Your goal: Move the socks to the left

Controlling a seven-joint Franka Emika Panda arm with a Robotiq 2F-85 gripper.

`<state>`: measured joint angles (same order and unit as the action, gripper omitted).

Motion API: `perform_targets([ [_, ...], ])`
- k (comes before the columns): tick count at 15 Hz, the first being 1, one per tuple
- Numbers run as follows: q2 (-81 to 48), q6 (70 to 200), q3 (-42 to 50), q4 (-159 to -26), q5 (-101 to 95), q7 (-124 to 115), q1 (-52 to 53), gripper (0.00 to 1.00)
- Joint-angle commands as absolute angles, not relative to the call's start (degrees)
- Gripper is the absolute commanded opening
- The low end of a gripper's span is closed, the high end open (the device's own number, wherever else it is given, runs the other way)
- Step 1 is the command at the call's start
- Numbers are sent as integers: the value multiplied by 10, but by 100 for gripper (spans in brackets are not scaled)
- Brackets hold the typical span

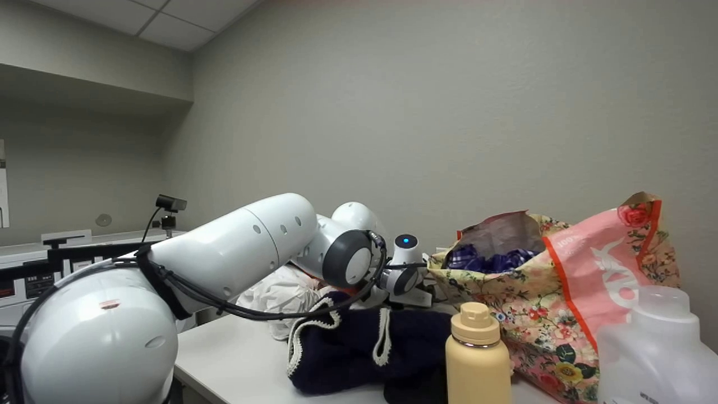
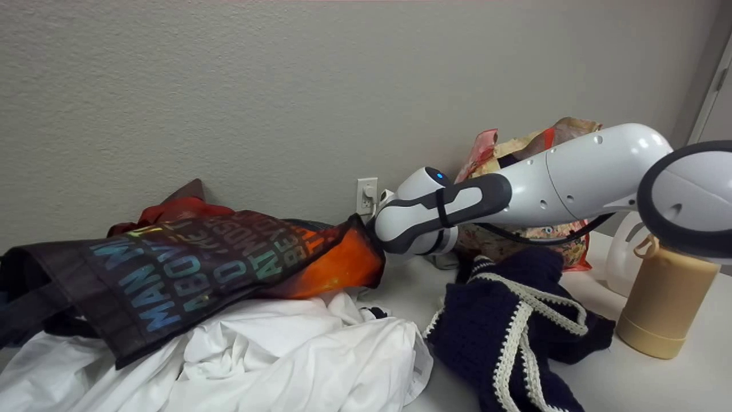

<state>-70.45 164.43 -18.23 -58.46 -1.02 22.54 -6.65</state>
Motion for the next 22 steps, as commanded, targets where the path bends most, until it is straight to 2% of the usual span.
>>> perform_targets([
  [1, -749, 1614, -177, -504, -12, 240, -48, 74],
  [9, -783, 1623, -125, -438, -18, 222, -13, 11],
  [10, -785, 1619, -122, -433, -18, 222, -12, 7],
  [13, -782, 1594, -110, -427, -16, 214, -13, 0],
  [15, -769, 1571, -96, -435, -14, 207, -17, 5],
  [22, -731, 1506, -77, -452, -12, 212, -35, 4],
])
